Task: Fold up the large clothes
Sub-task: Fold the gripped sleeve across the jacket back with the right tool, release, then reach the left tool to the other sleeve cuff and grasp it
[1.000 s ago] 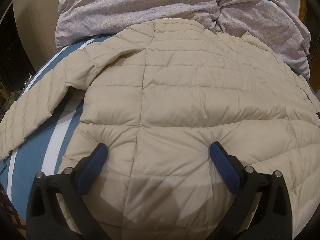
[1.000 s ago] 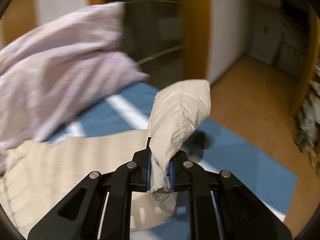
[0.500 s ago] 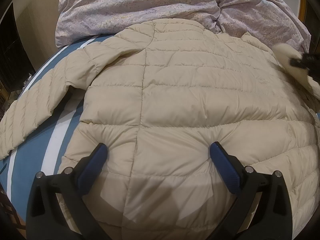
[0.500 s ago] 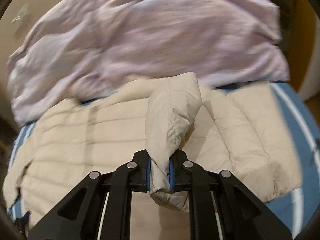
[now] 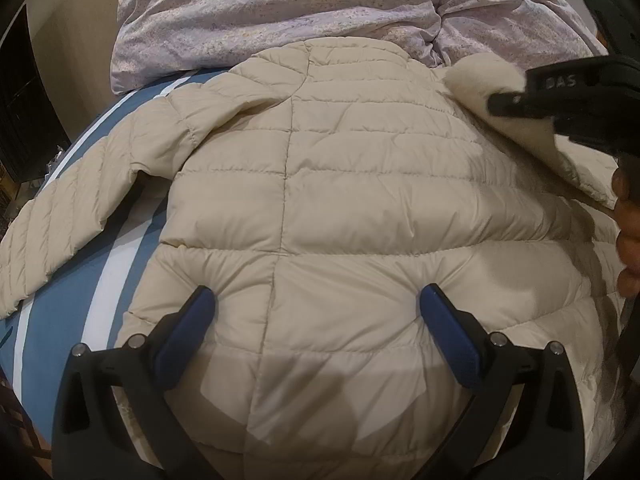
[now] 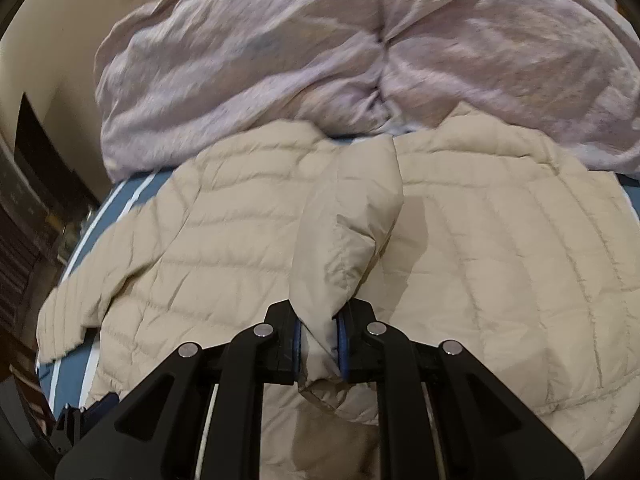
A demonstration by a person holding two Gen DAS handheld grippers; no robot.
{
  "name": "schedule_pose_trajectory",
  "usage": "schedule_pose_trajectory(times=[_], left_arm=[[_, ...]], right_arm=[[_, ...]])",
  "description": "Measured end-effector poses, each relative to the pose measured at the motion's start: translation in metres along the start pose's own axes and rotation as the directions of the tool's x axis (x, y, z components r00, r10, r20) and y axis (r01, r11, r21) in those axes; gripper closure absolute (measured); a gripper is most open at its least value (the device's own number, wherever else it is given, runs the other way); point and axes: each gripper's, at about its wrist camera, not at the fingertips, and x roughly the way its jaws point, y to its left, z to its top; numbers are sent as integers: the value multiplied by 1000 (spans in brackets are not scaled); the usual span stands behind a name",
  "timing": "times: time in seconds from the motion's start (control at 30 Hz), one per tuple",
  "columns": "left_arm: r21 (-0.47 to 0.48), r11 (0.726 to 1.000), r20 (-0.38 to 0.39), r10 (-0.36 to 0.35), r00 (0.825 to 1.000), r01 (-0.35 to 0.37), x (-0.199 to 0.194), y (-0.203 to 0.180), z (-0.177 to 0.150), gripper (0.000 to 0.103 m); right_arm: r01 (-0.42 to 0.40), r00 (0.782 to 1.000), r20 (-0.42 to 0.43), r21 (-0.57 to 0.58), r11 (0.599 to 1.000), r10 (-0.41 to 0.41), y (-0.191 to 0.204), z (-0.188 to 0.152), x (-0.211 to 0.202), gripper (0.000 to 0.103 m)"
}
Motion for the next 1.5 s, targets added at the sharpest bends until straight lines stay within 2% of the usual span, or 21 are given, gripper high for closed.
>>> schedule_pose_trajectory(times=[0.1,0.17,0.2,0.33,0.4,0.47,0.6,0.7,0.77,0.9,0.97,1.07,1.17,1.3,1.5], left_arm=[[0,1000,0,0,1000,0,0,0,0,2],[0,1000,0,0,1000,0,0,0,0,2],[0,1000,0,-1,1000,1,0,0,0,2],[0,1000,0,0,1000,0,0,0,1,2],[-1,1000,-1,0,1000,0,0,0,1,2],[0,1000,-1,0,1000,0,0,0,1,2],[2,1000,2,0,1000,0,-1,0,0,2],[7,1000,8,7,1000,-7,-2,-2,-1,2],[8,1000,9,13,1000,-13,-2,-3,-1,2],[11,999,11,30,999,-30,-5,-6,-3,2],[9,1000,9,20,1000,-20,-8,-2,-3,2],[-12,1000,9,-6,1000,6,-15,12,-4,2],[-51,999,31,-18,999,20,-27,34,-5,2],[-97,994,70,48,996,-41,-42,73,0,2],[-193,976,74,116,990,-100,-57,135,7,2]], right_arm=[[-23,999,-33,-41,999,22,12,-7,2,75],[-54,998,-30,-67,996,52,21,-10,-4,55],[-65,998,-22,-79,995,64,24,-11,-8,54],[-112,992,41,-97,989,116,28,-10,-34,53],[-63,994,82,-91,994,71,22,-7,-41,53],[34,994,107,-62,997,-27,8,-5,-43,53],[105,989,95,53,993,-109,-24,-5,-40,53],[163,982,82,62,985,-168,-35,-7,-35,53],[193,980,49,41,980,-195,-33,-9,-26,44],[165,986,14,15,986,-166,-19,-13,-16,31],[179,984,17,-25,983,-179,-7,-16,-12,23],[216,976,9,-49,975,-216,0,-20,-3,20],[219,976,-3,-30,975,-220,-1,-24,3,18],[229,973,-10,-31,973,-230,-1,-26,10,16],[241,970,-11,-42,970,-242,-1,-30,16,13]])
